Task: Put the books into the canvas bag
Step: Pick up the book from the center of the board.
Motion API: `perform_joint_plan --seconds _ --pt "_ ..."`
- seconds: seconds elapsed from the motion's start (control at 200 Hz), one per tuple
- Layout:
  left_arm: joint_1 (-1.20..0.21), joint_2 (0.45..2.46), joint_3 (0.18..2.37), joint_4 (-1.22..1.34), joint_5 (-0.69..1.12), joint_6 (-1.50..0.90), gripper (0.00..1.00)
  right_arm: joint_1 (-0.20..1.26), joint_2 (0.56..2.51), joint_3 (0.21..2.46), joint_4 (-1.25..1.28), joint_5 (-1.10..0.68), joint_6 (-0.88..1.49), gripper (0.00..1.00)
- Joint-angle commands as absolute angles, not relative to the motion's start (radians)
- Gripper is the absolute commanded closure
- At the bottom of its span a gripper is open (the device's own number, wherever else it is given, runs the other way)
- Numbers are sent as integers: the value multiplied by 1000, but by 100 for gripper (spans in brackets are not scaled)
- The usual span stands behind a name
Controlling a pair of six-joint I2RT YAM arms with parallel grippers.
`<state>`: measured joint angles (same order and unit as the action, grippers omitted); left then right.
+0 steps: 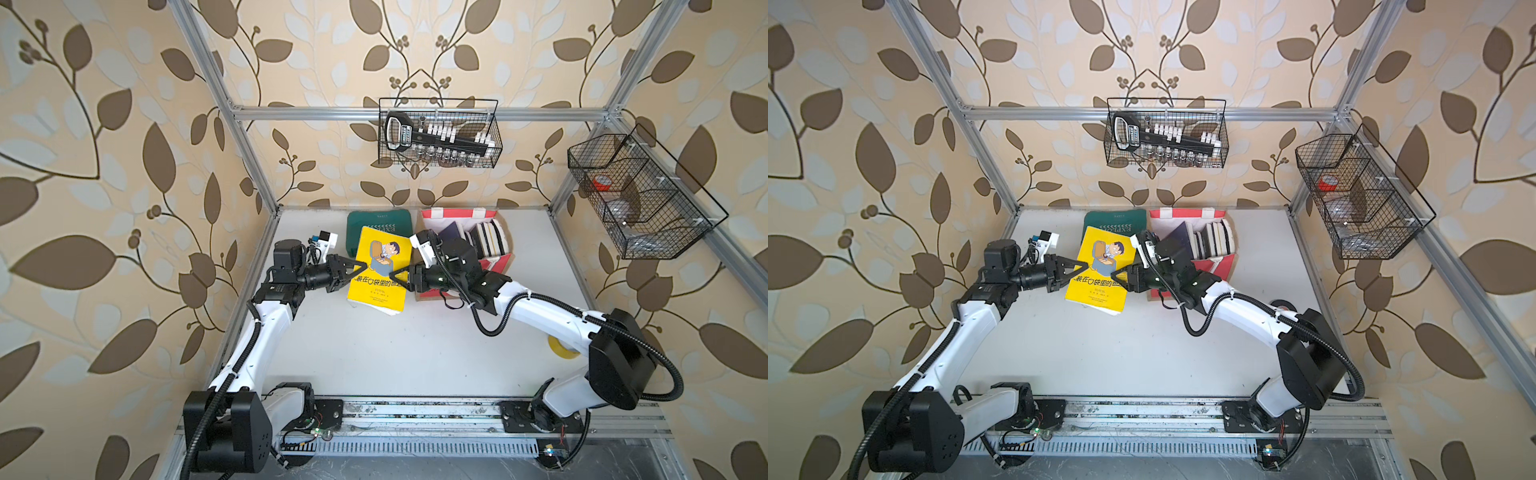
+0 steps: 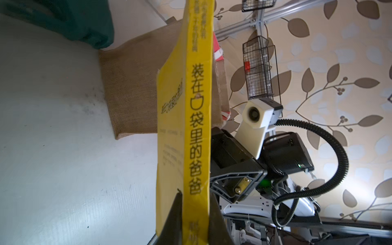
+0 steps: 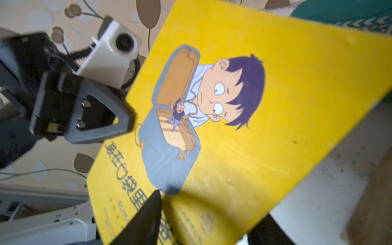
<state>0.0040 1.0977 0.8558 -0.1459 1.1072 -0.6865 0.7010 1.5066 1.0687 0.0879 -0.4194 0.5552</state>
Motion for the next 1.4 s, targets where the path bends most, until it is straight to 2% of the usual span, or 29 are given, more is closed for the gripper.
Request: perform_joint_plan --seconds 0.0,0.135,0.175,0.205,0.22,0.305,0.49,0.715,0.825,0.965,1.085,1.175,1.235,1.395 --pt "-16 1058 872 -110 1245 -637 100 675 1433 1085 33 -500 479 33" --pt "-35 1054 885 -27 1297 -675 100 586 1336 1073 16 -599 473 24" --pt "-47 1052 891 -2 1308 -684 100 556 1305 1078 -6 -630 460 16" --pt "-59 1048 897 11 1315 -686 100 530 1283 1084 -30 -657 449 4" --pt "-65 1047 899 15 1319 -685 100 513 1272 1086 -41 -671 444 2" --pt "-120 1049 939 -9 1342 -643 100 414 1217 1095 -95 -780 418 1" --pt "-258 1063 1073 -269 1379 -396 100 231 1164 1093 -149 -1068 380 1" --pt "-360 1091 1132 -479 1415 -219 100 239 1101 1035 -96 -1210 364 1" --pt "-387 1078 1116 -488 1393 -202 100 281 1061 1005 -39 -1270 393 1" --pt "-390 1079 1112 -489 1375 -194 100 347 1058 1007 -109 -1265 349 1" --pt "-388 1088 1124 -523 1332 -169 100 381 1067 1008 -210 -1210 287 4" --pt "-388 1089 1128 -552 1291 -148 100 393 1068 1001 -279 -1163 247 13" --pt "-388 1091 1128 -555 1282 -144 100 396 1064 989 -285 -1154 249 20" --pt "-388 1094 1129 -556 1278 -143 100 396 1048 988 -306 -1100 264 49"
